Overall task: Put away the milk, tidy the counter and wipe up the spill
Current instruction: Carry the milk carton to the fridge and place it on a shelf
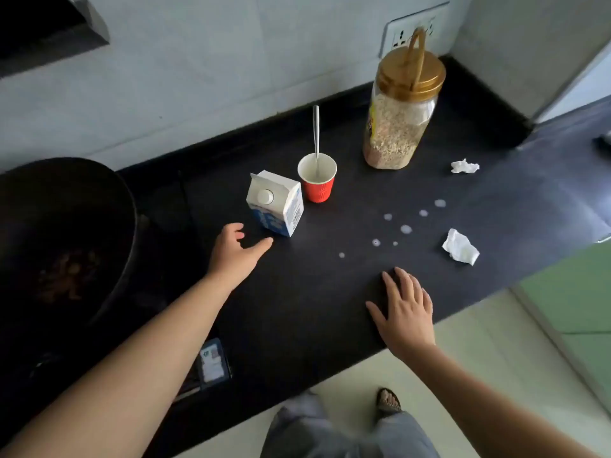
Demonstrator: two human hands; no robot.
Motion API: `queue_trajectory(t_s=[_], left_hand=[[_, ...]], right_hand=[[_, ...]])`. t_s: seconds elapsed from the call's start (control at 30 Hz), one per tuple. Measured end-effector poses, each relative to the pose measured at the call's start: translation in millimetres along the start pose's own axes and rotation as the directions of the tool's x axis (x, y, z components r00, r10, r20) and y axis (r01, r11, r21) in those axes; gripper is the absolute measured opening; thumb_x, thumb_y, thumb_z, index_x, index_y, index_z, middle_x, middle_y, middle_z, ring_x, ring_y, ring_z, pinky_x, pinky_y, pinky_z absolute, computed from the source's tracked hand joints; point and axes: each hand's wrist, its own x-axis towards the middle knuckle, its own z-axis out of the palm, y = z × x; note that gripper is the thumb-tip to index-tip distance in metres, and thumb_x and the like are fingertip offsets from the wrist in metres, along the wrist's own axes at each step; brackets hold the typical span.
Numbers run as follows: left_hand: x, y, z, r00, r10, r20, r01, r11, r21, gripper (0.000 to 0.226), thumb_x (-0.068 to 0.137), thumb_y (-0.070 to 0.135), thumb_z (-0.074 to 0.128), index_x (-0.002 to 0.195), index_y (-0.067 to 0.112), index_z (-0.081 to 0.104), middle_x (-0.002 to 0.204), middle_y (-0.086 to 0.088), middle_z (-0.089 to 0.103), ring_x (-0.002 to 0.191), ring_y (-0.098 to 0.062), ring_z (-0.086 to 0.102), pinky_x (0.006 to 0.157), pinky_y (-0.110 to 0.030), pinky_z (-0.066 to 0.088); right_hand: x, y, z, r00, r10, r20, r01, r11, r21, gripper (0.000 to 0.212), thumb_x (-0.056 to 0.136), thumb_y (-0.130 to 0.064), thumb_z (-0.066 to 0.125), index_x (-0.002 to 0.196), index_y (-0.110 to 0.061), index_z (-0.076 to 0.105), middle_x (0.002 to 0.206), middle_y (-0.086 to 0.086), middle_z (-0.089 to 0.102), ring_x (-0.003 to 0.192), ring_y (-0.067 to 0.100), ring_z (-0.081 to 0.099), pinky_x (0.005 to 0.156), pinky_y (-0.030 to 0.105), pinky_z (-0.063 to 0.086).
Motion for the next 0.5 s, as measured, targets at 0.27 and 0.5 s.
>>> queue_trajectory(t_s=[0.27, 0.5], left_hand=[[56.6, 17.7, -11.0, 0.969, 0.225, 0.103, -0.219, 0.974, -0.061, 0.102, 0.06, 0.025, 0.084, 0.142, 0.027, 0.024, 0.142, 0.001, 0.039, 0.124, -0.012, 0.044, 0.099, -0.03, 0.039], [64.5, 41.3, -9.7, 0.884, 0.386, 0.265, -0.391, 0.92, -0.038, 0.094, 0.059, 0.011, 0.085, 0.133, 0.034, 0.033, 0.126, 0.009, 0.043, 0.11, -0.005, 0.047, 0.079, -0.009, 0.038]], right_hand=[[8.5, -19.9, 19.1, 0.977, 0.158, -0.146, -0.146, 0.985, 0.087, 0.065, 0.087, -0.051, 0.047, 0.141, -0.02, 0.03, 0.152, 0.006, 0.022, 0.142, 0.026, 0.009, 0.115, 0.043, 0.001], [6.6, -21.7, 21.0, 0.968, 0.179, -0.176, -0.166, 0.983, 0.082, 0.064, 0.086, -0.052, 0.05, 0.14, -0.022, 0.033, 0.15, 0.005, 0.027, 0.141, 0.025, 0.014, 0.116, 0.042, 0.005]])
